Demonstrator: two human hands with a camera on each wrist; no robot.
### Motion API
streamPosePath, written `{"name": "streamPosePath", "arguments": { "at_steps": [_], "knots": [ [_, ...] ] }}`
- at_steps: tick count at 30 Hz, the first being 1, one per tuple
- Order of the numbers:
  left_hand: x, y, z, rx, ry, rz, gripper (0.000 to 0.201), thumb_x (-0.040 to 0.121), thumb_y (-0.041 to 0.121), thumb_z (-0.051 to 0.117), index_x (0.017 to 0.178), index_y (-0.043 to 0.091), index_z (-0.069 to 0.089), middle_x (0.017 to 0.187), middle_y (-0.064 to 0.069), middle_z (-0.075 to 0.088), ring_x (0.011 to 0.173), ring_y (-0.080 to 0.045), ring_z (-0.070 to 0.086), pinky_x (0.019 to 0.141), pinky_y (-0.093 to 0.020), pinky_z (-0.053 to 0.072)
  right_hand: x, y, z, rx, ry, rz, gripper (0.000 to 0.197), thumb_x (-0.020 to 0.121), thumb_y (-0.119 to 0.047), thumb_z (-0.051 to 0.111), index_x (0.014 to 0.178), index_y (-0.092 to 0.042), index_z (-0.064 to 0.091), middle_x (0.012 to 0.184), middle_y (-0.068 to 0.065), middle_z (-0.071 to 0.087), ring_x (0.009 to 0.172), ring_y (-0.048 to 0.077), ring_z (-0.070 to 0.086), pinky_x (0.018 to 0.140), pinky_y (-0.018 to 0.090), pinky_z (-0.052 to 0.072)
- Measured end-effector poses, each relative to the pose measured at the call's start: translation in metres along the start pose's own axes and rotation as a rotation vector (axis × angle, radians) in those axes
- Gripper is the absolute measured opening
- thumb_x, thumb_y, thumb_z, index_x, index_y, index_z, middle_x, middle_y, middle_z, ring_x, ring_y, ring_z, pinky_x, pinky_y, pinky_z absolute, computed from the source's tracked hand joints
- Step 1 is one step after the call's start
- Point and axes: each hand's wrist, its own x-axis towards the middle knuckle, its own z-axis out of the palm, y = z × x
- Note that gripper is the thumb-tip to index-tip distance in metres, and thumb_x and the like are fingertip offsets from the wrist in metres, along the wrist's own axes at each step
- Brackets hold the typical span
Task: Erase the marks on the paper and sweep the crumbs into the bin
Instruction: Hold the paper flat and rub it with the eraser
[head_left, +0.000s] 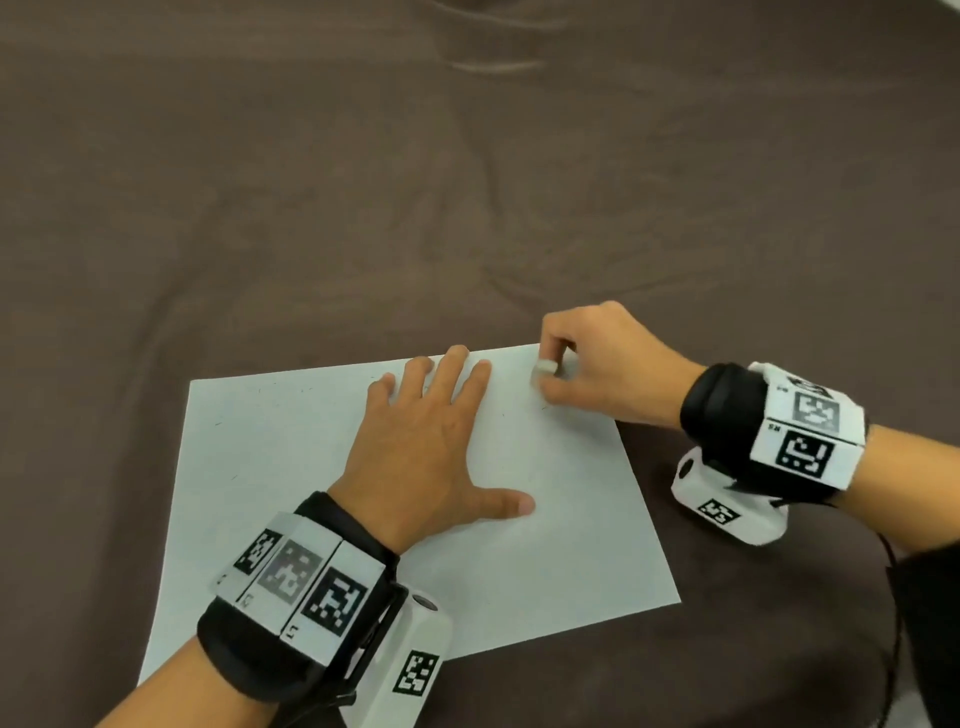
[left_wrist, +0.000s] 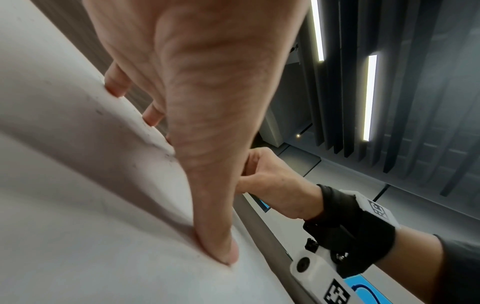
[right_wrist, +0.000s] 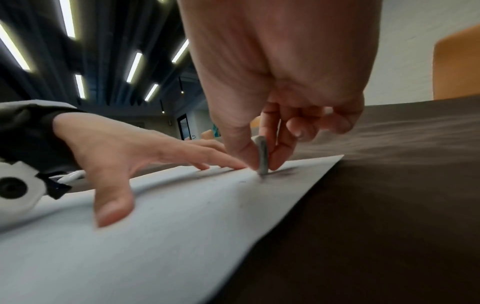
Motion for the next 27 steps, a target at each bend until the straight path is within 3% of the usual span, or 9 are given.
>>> {"name": "streamPosePath", "arguments": {
  "at_steps": [2,5,6,11,15,18,22,25,27],
  "knots": [
    [0.0,-0.001,-0.001,0.005,-0.005,0.003,0.121,0.063,0.094,0.037,0.153,0.025,-0.004,0.161,0.003,-0.008,0.146,-0.027,0.007,0.117,-0.047,0.019,-0.01,-0.008,0.007,-0.033,-0.033,-0.057,0.009,0.075,-0.02,0.066,0.074,-0.015,0.059,0.072,-0.003,0.063,0.068,0.017,0.056,0.066,0.038,0.049],
    [0.0,0.0,-0.001,0.032,-0.01,0.003,0.128,0.052,0.101,0.016,0.153,0.025,-0.004,0.162,0.002,-0.007,0.146,-0.028,0.009,0.115,-0.046,0.021,-0.042,-0.03,0.023,-0.024,-0.211,-0.135,0.014,0.076,-0.027,0.068,0.078,-0.016,0.059,0.074,-0.006,0.059,0.066,0.009,0.049,0.06,0.021,0.041],
    [0.0,0.0,-0.001,0.035,-0.012,0.001,0.129,0.051,0.1,0.014,0.154,0.024,-0.005,0.162,0.001,-0.008,0.146,-0.028,0.008,0.116,-0.046,0.021,-0.046,-0.03,0.021,-0.02,-0.248,-0.125,0.015,0.076,-0.029,0.068,0.078,-0.017,0.059,0.073,-0.006,0.058,0.064,0.008,0.049,0.061,0.021,0.041],
    [0.0,0.002,-0.002,0.021,-0.026,-0.005,0.12,0.064,0.093,0.039,0.153,0.026,-0.005,0.162,0.003,-0.01,0.146,-0.028,0.005,0.117,-0.046,0.017,-0.032,0.006,0.0,-0.045,-0.022,0.012,0.011,0.077,-0.024,0.068,0.075,-0.019,0.058,0.073,-0.007,0.058,0.063,0.008,0.051,0.063,0.034,0.048],
    [-0.002,0.004,-0.002,0.029,-0.061,0.027,0.107,0.068,0.091,0.037,0.152,0.043,-0.008,0.161,-0.002,-0.014,0.146,-0.032,0.0,0.118,-0.051,0.012,-0.063,-0.012,0.016,-0.028,-0.167,-0.049,0.01,0.078,-0.026,0.067,0.077,-0.021,0.059,0.074,-0.01,0.056,0.067,0.008,0.052,0.064,0.025,0.046],
    [-0.003,0.007,-0.004,0.042,-0.116,0.041,0.098,0.073,0.087,0.037,0.15,0.049,-0.01,0.16,-0.006,-0.019,0.147,-0.038,-0.008,0.117,-0.058,0.009,-0.066,0.001,0.011,0.013,-0.086,0.03,0.01,0.077,-0.025,0.068,0.074,-0.021,0.059,0.072,-0.008,0.056,0.062,0.007,0.051,0.062,0.03,0.048],
    [-0.002,0.014,-0.012,0.043,-0.139,0.061,0.096,0.079,0.08,0.046,0.153,0.042,-0.001,0.16,-0.002,-0.024,0.147,-0.033,-0.019,0.117,-0.061,0.004,-0.064,0.018,0.007,0.072,-0.018,0.066,0.01,0.076,-0.021,0.069,0.072,-0.021,0.06,0.07,-0.006,0.059,0.062,0.009,0.053,0.062,0.032,0.05],
    [0.001,0.027,-0.016,0.001,-0.138,0.144,0.089,0.084,0.064,0.055,0.153,0.032,0.009,0.162,0.001,-0.013,0.149,-0.024,-0.01,0.118,-0.056,0.009,-0.062,0.017,0.007,0.094,-0.021,0.069,0.01,0.077,-0.017,0.069,0.072,-0.02,0.06,0.068,-0.006,0.061,0.06,0.009,0.053,0.057,0.027,0.048],
    [0.003,0.034,-0.015,-0.041,-0.156,0.147,0.088,0.084,0.062,0.057,0.152,0.035,0.009,0.162,0.003,-0.01,0.148,-0.024,-0.006,0.116,-0.06,0.011,-0.063,0.018,0.006,0.102,-0.008,0.078,0.011,0.077,-0.018,0.07,0.072,-0.021,0.06,0.069,-0.007,0.06,0.062,0.007,0.052,0.056,0.02,0.044]
  ]
}}
